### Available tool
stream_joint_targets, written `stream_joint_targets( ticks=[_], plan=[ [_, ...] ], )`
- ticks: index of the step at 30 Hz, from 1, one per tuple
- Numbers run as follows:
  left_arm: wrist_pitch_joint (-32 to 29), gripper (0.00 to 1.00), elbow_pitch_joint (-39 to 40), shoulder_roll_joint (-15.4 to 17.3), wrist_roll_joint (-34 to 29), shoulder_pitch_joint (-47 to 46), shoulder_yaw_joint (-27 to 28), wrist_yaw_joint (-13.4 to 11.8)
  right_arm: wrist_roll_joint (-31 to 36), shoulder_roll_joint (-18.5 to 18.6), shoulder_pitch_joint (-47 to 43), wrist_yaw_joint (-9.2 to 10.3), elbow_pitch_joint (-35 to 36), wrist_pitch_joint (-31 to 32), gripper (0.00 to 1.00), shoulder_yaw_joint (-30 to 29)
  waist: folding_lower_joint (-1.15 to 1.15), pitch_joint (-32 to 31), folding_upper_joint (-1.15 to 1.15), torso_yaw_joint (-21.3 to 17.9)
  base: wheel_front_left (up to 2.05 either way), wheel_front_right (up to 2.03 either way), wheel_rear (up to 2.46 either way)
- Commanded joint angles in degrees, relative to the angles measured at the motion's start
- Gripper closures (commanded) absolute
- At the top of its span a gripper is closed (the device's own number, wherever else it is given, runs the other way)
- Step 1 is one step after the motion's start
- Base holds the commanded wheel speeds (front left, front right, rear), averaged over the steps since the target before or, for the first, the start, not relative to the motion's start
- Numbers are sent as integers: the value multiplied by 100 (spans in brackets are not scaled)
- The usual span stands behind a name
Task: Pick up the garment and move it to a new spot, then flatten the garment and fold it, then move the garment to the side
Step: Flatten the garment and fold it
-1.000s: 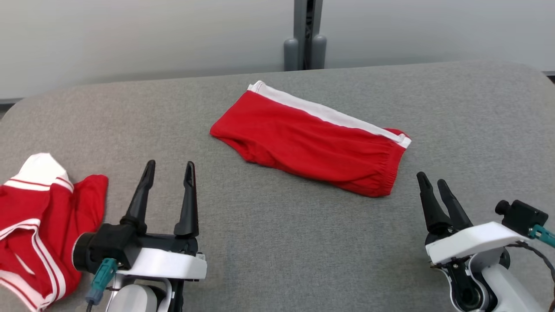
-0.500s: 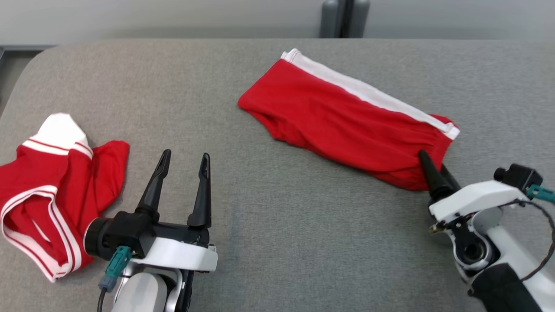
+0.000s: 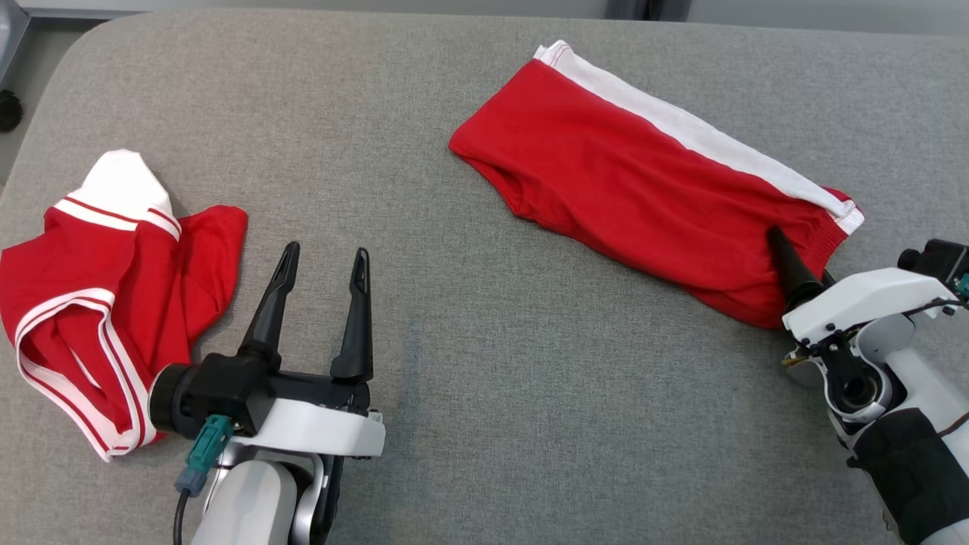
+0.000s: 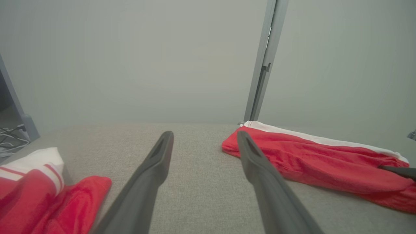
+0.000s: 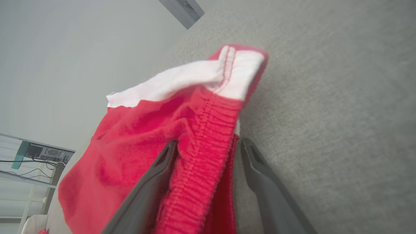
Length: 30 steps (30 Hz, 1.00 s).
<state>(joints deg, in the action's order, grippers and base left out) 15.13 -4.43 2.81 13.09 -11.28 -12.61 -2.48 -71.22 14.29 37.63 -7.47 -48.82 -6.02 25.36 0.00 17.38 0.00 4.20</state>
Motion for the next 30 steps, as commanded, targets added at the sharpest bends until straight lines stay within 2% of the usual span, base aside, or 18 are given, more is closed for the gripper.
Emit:
stream_joint_targets(
  ticks=[1,8,18,19,21,22,30],
  plan=[
    [4,0,24,18,7,-115,-10,-33,-83,-116,-110,-11,-105,141,0,115,0,27,0,10,0,0,0],
    [4,0,6,19,51,-199,-71,-74,-426,-263,-91,-24,150,580,0,373,0,125,0,31,0,0,0],
    [4,0,-48,19,107,-268,-112,-112,-806,-370,39,-25,408,651,0,574,0,196,0,114,0,0,0],
    [4,0,-51,19,108,-275,-114,-116,-827,-369,51,-24,418,648,4,592,0,197,0,123,0,0,0],
    [4,0,-56,19,104,-283,-119,-121,-846,-341,57,-24,423,633,59,633,0,196,0,141,0,0,0],
    [4,0,-59,19,104,-282,-123,-114,-851,-317,61,-24,420,615,98,660,0,193,0,149,0,0,0],
    [4,0,-82,19,148,-239,-123,-139,-727,-5,88,-15,402,428,100,899,0,106,0,171,0,0,0]
  ],
)
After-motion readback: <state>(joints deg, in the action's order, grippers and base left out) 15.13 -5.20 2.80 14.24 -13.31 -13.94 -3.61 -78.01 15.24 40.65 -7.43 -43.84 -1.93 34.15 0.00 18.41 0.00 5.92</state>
